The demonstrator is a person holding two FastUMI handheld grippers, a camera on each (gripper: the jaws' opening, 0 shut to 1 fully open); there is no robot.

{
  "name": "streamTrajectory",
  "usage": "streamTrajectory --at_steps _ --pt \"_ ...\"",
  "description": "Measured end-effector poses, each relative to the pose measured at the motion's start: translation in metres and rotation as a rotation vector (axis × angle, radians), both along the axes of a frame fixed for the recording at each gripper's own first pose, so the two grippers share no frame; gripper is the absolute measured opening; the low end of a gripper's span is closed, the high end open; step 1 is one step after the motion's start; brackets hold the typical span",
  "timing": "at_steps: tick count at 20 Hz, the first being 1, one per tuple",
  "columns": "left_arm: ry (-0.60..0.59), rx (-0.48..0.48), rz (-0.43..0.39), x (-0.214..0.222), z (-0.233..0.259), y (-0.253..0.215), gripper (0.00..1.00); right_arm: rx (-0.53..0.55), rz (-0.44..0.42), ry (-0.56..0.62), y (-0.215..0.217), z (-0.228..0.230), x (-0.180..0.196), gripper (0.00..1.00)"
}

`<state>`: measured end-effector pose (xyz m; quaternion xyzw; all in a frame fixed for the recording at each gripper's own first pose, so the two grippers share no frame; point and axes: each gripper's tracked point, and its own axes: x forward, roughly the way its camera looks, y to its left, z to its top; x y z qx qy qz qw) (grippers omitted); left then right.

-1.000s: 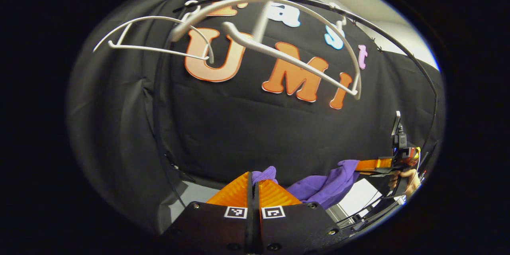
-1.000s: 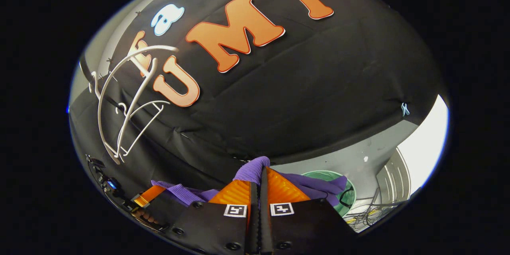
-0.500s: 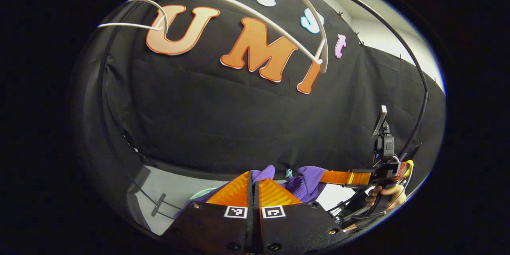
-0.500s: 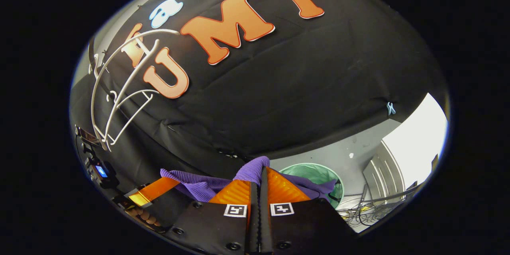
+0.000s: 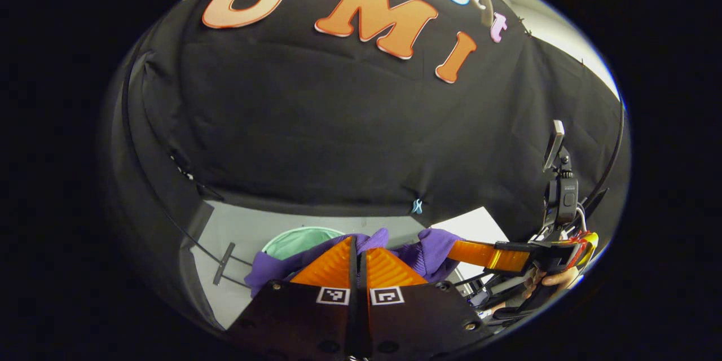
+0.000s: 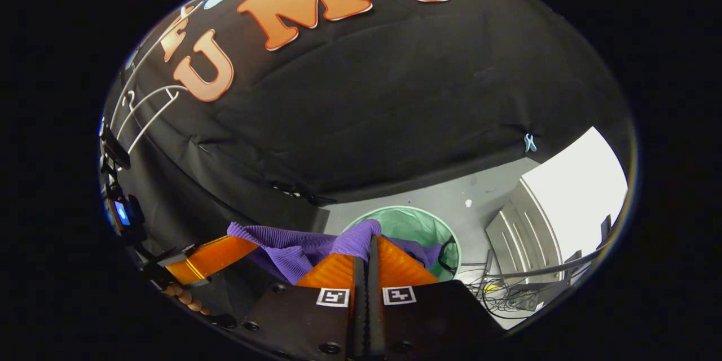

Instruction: Grasp the clothes on the hanger with both hands and then place them into the laundry hamper below.

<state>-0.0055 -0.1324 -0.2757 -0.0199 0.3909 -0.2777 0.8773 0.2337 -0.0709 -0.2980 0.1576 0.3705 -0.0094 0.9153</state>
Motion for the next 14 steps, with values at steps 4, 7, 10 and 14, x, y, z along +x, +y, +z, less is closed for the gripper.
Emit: streamTrajectory --at_steps 4,7,10,14 --pt "0.059 0.068 0.008 0.001 -0.043 0.007 0.01 -0.048 0.01 0.071 0.0 -0.042 0.001 0.08" --pt "0.102 0.121 0.011 0.003 -0.07 0.009 0.0 -0.083 0.013 0.138 -0.003 -0.074 0.002 0.08" --pt "0.167 0.151 0.02 0.002 -0.098 0.01 0.0 -0.1 0.011 0.193 -0.006 -0.102 0.0 0.08" --pt "0.27 0.192 0.044 -0.004 -0.132 0.019 0.0 -0.163 0.008 0.271 -0.016 -0.135 -0.001 0.09"
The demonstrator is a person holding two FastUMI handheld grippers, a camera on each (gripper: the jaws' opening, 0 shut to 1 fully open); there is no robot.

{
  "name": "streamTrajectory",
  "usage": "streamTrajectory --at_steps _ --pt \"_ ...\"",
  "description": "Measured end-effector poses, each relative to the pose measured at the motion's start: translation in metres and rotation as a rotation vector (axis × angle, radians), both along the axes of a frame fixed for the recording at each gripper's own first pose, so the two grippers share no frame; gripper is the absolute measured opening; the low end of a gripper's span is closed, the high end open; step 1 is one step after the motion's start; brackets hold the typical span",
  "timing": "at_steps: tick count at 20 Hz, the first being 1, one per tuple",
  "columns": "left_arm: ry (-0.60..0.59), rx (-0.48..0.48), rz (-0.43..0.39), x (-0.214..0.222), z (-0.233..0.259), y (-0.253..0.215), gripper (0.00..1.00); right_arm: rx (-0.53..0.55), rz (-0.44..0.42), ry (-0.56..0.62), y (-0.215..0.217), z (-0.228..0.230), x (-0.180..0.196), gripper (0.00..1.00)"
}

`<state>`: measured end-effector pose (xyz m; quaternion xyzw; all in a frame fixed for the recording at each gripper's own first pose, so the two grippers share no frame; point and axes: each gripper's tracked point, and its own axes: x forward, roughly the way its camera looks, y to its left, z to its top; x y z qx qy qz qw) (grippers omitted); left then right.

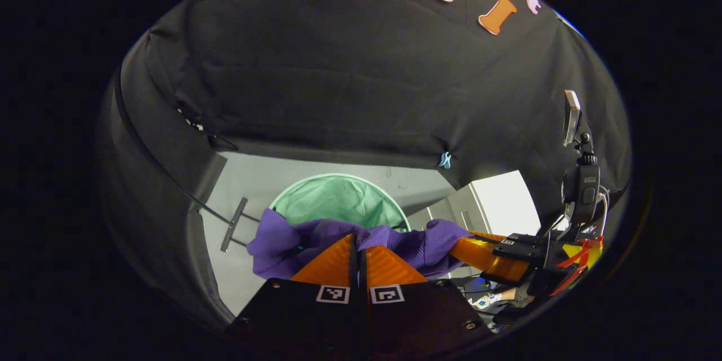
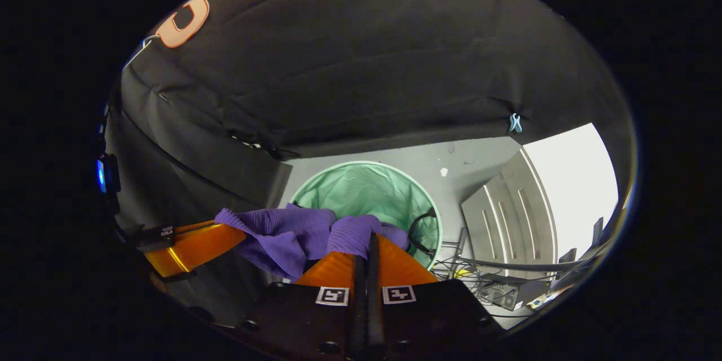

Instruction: Grasp the clothes on the hanger with both hands and then place them into the laundry hamper below.

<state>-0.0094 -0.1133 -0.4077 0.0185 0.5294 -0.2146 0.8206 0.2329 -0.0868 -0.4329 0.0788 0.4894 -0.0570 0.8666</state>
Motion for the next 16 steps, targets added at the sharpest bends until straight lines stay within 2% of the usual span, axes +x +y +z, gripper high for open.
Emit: streamTrajectory --at_steps 5,8,9,11,12,13,14,16 --pt "0.075 0.072 0.036 -0.005 -0.022 0.006 0.01 -0.019 -0.046 0.075 -0.013 -0.033 -0.01 0.09" --pt "0.125 0.112 0.012 -0.017 -0.029 0.011 0.01 -0.039 -0.034 0.089 -0.014 -0.038 -0.014 0.1" --pt "0.146 0.129 0.005 -0.023 -0.03 0.011 0.02 -0.03 -0.035 0.086 -0.012 -0.038 -0.015 0.15" --pt "0.164 0.151 0.002 -0.027 -0.038 0.012 0.04 -0.011 -0.045 0.065 -0.011 -0.033 -0.011 0.16" --pt "0.172 0.165 0.006 -0.031 -0.04 0.017 0.1 0.0 -0.046 0.051 -0.009 -0.029 -0.01 0.13" --pt "0.181 0.17 0.012 -0.034 -0.044 0.017 0.12 -0.008 -0.048 0.044 -0.011 -0.024 -0.012 0.17" --pt "0.185 0.167 0.018 -0.039 -0.045 0.018 0.19 -0.018 -0.045 0.038 -0.013 -0.018 -0.013 0.27" --pt "0.178 0.164 0.025 -0.04 -0.038 0.02 0.34 -0.023 -0.039 0.018 -0.014 -0.009 -0.013 0.31"
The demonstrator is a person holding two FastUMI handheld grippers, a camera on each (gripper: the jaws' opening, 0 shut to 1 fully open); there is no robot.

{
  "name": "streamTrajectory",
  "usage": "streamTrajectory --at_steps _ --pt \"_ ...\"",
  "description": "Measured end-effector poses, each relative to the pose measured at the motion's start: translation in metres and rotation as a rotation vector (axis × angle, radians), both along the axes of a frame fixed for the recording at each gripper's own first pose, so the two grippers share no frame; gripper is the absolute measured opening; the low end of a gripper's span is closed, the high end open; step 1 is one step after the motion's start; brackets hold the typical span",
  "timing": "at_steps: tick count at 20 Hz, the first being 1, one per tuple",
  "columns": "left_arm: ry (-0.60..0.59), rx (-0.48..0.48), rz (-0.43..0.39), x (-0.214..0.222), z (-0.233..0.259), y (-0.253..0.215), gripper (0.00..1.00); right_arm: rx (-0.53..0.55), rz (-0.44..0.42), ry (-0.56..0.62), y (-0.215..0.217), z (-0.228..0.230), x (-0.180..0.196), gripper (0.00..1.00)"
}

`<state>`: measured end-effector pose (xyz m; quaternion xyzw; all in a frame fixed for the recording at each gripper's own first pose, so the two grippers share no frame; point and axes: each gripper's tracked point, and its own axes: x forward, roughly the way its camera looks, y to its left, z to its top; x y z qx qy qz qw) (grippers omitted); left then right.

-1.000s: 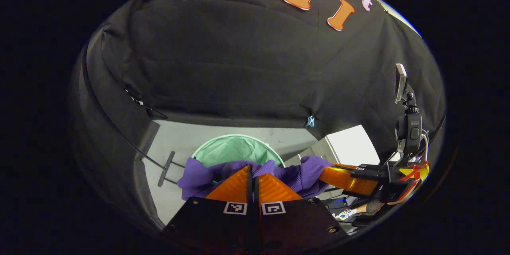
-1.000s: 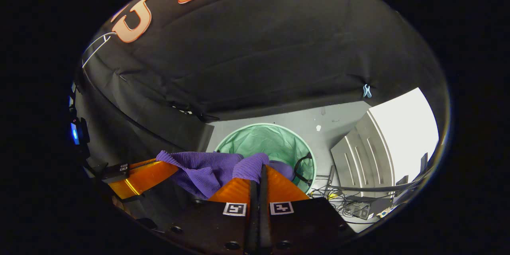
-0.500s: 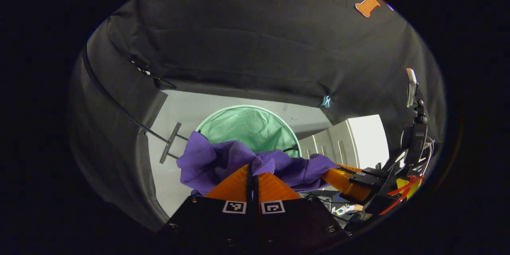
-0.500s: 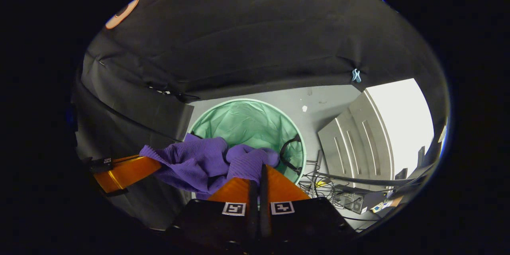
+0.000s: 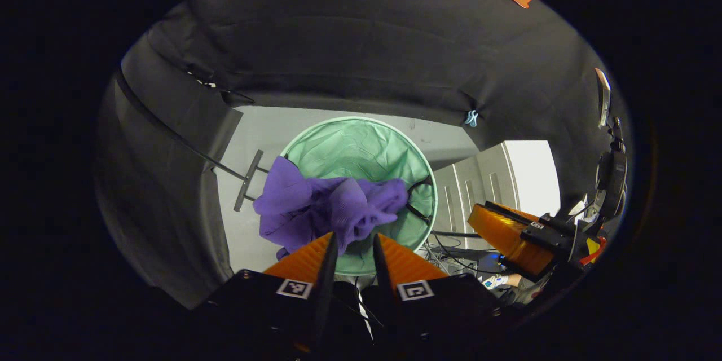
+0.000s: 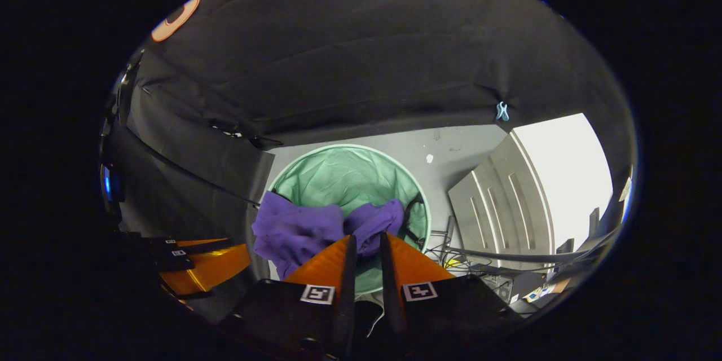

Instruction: Grasp the clothes on the hanger with both hands and then place them into the laundry hamper below.

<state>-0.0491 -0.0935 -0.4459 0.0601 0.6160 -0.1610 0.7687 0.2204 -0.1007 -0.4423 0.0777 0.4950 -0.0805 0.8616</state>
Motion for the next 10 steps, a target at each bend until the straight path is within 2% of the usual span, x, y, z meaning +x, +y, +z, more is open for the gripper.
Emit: streamTrajectory --at_steps 2,3,4,5,6,7,8,9,10 --pt "-0.012 0.001 0.003 0.0 0.01 0.001 0.57 0.001 0.0 -0.017 -0.001 0.008 -0.002 0.42" --pt "-0.021 0.004 0.003 0.002 0.013 0.002 0.6 0.004 0.0 -0.026 0.002 0.011 -0.003 0.61" --pt "-0.029 0.003 0.003 0.003 0.015 0.003 0.64 -0.001 -0.004 -0.031 0.003 0.016 -0.004 0.64" --pt "-0.033 0.003 0.003 0.005 0.02 0.004 0.74 -0.004 -0.007 -0.038 0.001 0.019 -0.006 0.64" --pt "-0.038 0.002 0.005 0.005 0.021 0.003 0.82 -0.004 -0.011 -0.043 0.001 0.021 -0.007 0.75" --pt "-0.044 -0.004 0.007 0.007 0.024 0.0 0.92 -0.006 -0.014 -0.047 -0.005 0.022 -0.009 0.7" --pt "-0.053 -0.011 0.008 0.007 0.028 -0.002 0.92 -0.005 -0.016 -0.052 -0.006 0.024 -0.009 0.71" --pt "-0.064 -0.019 0.011 0.008 0.034 -0.002 0.92 -0.008 -0.012 -0.055 -0.004 0.026 -0.009 0.87" --pt "-0.078 -0.017 0.013 0.008 0.038 0.002 0.92 -0.004 -0.001 -0.059 0.0 0.03 -0.009 0.88"
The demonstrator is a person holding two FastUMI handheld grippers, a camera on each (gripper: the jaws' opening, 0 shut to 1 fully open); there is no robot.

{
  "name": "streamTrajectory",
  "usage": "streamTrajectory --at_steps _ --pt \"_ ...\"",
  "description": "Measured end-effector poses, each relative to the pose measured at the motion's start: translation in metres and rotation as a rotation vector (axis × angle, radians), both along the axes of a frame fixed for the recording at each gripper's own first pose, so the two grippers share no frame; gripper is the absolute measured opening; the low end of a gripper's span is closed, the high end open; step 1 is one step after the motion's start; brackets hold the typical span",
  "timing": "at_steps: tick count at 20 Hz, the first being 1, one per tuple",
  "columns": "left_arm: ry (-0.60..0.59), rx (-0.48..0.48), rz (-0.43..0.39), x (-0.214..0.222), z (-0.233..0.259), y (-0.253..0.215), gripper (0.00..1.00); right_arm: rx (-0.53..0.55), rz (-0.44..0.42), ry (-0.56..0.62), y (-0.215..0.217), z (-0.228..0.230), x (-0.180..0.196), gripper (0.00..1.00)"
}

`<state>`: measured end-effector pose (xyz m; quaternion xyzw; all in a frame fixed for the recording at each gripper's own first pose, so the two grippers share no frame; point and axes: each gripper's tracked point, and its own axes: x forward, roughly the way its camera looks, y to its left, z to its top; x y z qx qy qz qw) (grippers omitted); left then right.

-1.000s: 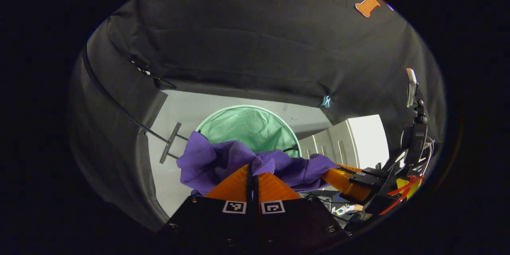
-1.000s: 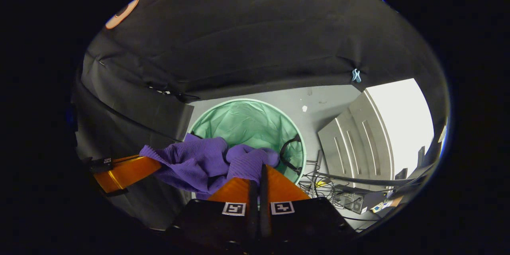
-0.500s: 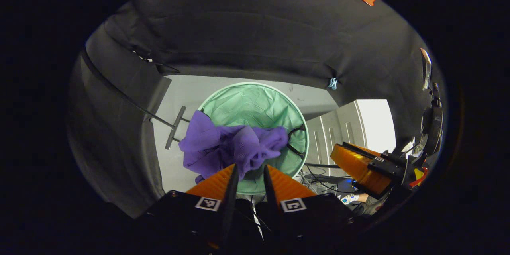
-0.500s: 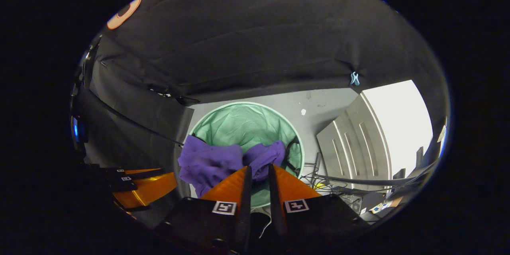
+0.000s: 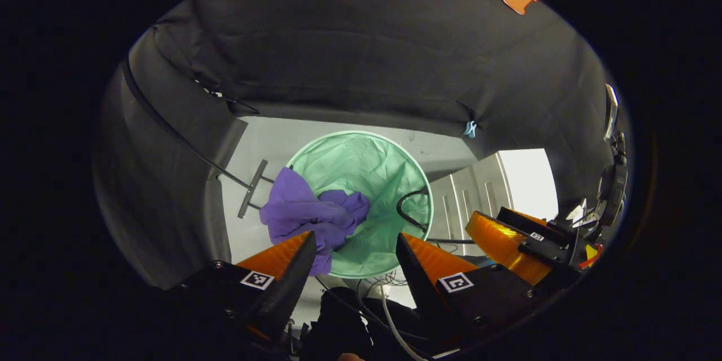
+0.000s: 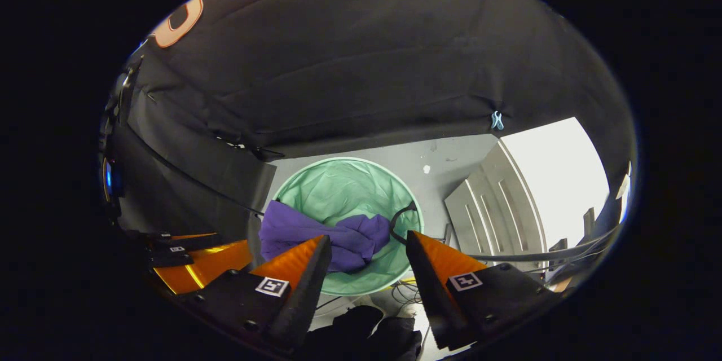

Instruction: Grasp the clothes on the hanger with both hands and then place them into the laundry hamper below.

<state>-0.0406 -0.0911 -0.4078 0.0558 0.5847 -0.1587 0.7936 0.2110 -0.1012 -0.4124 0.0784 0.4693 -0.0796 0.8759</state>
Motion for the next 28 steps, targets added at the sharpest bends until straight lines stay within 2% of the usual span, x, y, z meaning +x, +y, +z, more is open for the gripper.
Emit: streamTrajectory --at_steps 2,7,8,13,16,18,22,25,28 --pt "-0.028 0.01 -0.011 0.001 0.007 0.0 0.92 -0.015 0.015 -0.005 -0.003 0.009 -0.004 1.0" --pt "-0.099 0.004 -0.01 0.0 0.034 -0.009 0.93 -0.004 -0.007 -0.067 -0.003 0.039 -0.007 0.99" --pt "-0.106 0.0 -0.006 -0.002 0.039 -0.012 0.99 -0.014 -0.004 -0.08 -0.006 0.047 -0.007 0.99" --pt "-0.198 -0.012 0.03 -0.009 0.077 -0.019 0.98 -0.08 0.025 -0.16 -0.025 0.1 -0.024 0.99" --pt "-0.27 -0.032 0.049 -0.02 0.111 -0.023 0.98 -0.07 0.007 -0.213 -0.033 0.134 -0.039 0.99" --pt "-0.317 -0.052 0.061 -0.033 0.139 -0.025 0.98 -0.112 0.015 -0.262 -0.047 0.164 -0.05 0.99" --pt "-0.425 -0.086 0.092 -0.055 0.192 -0.025 0.98 -0.167 0.041 -0.375 -0.048 0.222 -0.075 0.99" --pt "-0.537 -0.109 0.098 -0.062 0.225 -0.024 0.98 -0.187 0.058 -0.465 -0.043 0.266 -0.091 0.99" --pt "-0.66 -0.122 0.103 -0.075 0.281 -0.021 0.97 -0.195 0.074 -0.541 -0.038 0.305 -0.11 0.98"
